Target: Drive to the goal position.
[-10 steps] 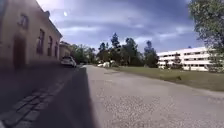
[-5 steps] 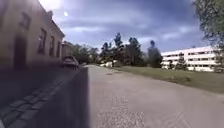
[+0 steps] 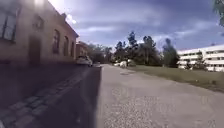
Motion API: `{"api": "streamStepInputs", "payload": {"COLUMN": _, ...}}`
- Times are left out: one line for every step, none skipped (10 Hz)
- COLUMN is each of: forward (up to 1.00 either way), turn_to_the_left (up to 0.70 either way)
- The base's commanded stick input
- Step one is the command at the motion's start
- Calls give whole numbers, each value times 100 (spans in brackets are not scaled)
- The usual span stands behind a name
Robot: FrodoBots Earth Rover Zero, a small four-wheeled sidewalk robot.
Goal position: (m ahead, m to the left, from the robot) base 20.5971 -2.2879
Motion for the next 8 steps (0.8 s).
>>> {"api": "streamStepInputs", "payload": {"forward": 70, "turn_to_the_left": 42}}
{"api": "streamStepInputs", "payload": {"forward": 70, "turn_to_the_left": 42}}
{"api": "streamStepInputs", "payload": {"forward": 70, "turn_to_the_left": 42}}
{"api": "streamStepInputs", "payload": {"forward": 70, "turn_to_the_left": 42}}
{"api": "streamStepInputs", "payload": {"forward": 70, "turn_to_the_left": 42}}
{"api": "streamStepInputs", "payload": {"forward": 70, "turn_to_the_left": 34}}
{"api": "streamStepInputs", "payload": {"forward": 70, "turn_to_the_left": 7}}
{"api": "streamStepInputs", "payload": {"forward": 70, "turn_to_the_left": 7}}
